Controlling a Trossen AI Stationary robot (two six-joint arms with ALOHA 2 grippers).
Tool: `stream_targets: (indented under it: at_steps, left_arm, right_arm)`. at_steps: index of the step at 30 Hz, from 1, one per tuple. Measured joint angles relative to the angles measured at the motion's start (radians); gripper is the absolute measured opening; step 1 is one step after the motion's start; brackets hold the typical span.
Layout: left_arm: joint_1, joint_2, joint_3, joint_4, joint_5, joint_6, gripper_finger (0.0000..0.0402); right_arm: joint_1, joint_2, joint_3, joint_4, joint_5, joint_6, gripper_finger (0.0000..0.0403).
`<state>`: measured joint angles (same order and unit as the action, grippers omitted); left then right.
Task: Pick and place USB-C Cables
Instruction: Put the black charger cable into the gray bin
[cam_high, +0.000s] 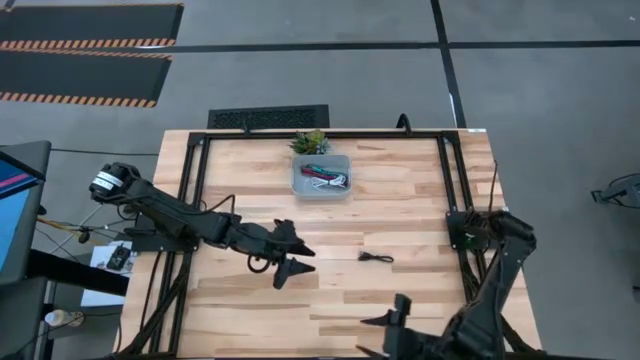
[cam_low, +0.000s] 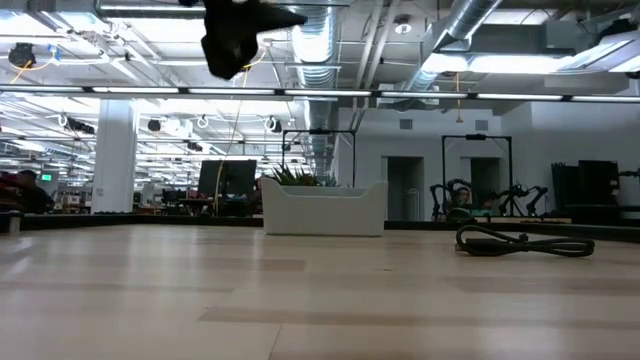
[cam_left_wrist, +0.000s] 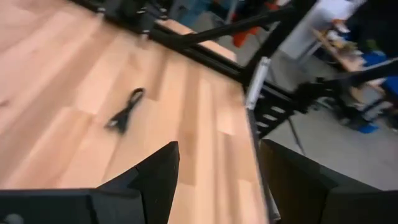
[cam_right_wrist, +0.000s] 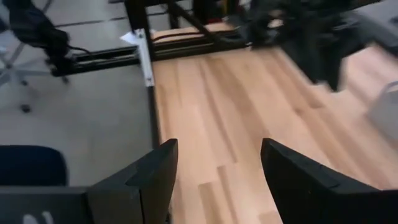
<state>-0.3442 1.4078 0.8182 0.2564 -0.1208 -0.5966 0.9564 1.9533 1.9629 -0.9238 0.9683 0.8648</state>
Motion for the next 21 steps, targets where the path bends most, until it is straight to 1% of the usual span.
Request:
stream_targets:
  at_steps: [2,4,6,9,11,14,19,21]
  left_arm:
    - [0.004,0.0,-0.002,-0.013,-0.04,0.014,0.0215]
    - [0.015,0.0,-0.001,-0.025,-0.093,0.063,0.0215]
    - [0.037,0.0,-0.001,-0.046,-0.12,0.103,0.0215]
    - [0.082,0.031,0.038,-0.078,-0.085,0.12,0.0215]
    - [0.102,0.066,0.072,-0.14,-0.061,0.138,0.0215]
    - [0.127,0.18,0.174,-0.193,-0.025,0.218,0.0215]
    - [0.146,0.394,0.375,-0.317,0.014,0.363,0.0215]
    - [0.147,0.474,0.472,-0.333,0.023,0.424,0.0215]
  right_arm:
    - [-0.015,0.001,-0.008,0.053,-0.051,-0.028,0.0255]
    - [-0.031,0.001,-0.008,0.087,-0.112,-0.033,0.0255]
    - [-0.047,-0.001,-0.006,0.096,-0.179,-0.05,0.0255]
    - [-0.063,0.0,-0.007,0.087,-0.27,-0.077,0.0255]
    - [-0.073,0.0,-0.007,0.08,-0.315,-0.078,0.0255]
    - [-0.083,0.0,-0.007,0.058,-0.366,-0.078,0.0255]
    - [-0.072,0.0,-0.007,0.052,-0.368,-0.058,0.0255]
    - [-0.061,0.0,-0.006,0.045,-0.368,-0.032,0.0255]
